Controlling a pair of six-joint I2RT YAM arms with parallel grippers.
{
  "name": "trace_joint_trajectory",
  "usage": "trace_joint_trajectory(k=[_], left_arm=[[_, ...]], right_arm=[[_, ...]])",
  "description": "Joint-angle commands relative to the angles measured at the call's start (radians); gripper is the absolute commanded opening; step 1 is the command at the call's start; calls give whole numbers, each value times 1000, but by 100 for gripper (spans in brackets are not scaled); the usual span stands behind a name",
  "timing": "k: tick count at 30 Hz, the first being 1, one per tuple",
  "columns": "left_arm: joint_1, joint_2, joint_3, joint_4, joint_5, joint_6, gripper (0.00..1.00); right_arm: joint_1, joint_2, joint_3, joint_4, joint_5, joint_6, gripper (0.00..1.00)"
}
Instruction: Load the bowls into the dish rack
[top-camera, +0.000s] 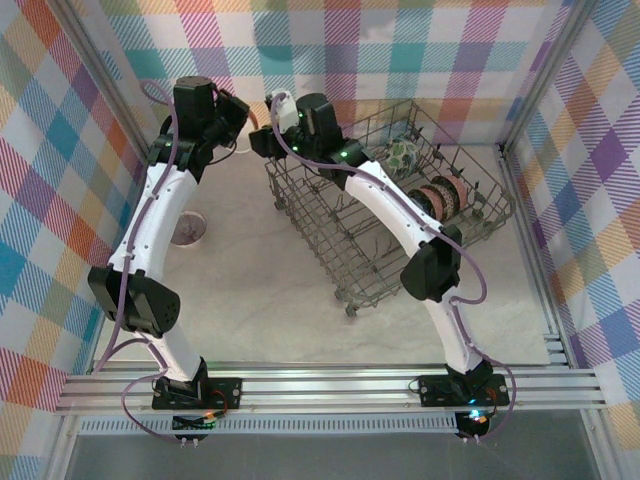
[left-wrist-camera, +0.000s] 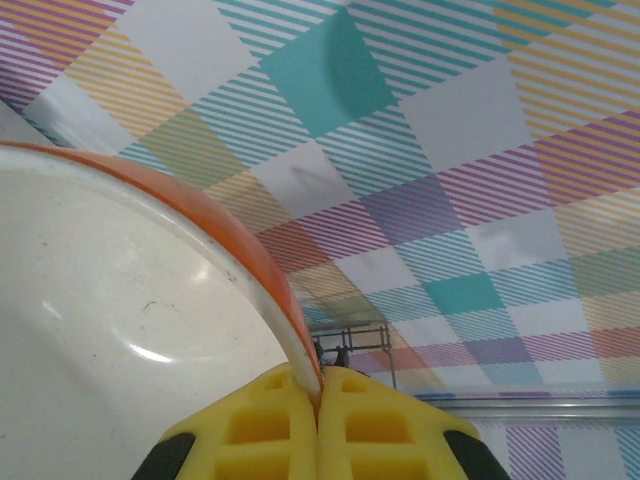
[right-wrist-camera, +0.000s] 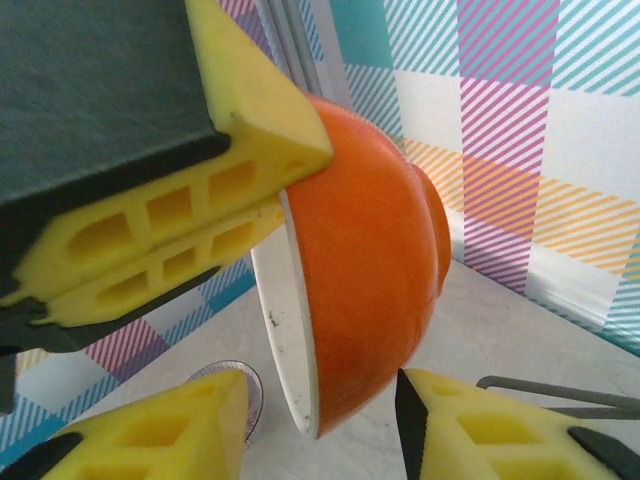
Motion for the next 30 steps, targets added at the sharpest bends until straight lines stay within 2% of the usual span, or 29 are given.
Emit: trace_joint_trajectory(k=[1,4,13,22,27,30], left_arm=[[-21,6,39,60,25,-16,0],[-27,10,45,61,27,-20,0],[-37,31,47,65,26,-45,0],[-49,51,63,76,36,-68,0],[-53,66,71,79,50,-68,0],[-56,63,57,98,53,-74,11]], right_arm=[[12,26,9,53,65,18,41],[12,34,6,70,144,39,36],[21,41,-1,122,255,64,25],[30,45,1,132,425,57,11],[30,46,1,147,444,42,3],[31,42,0,147,458,44,0]])
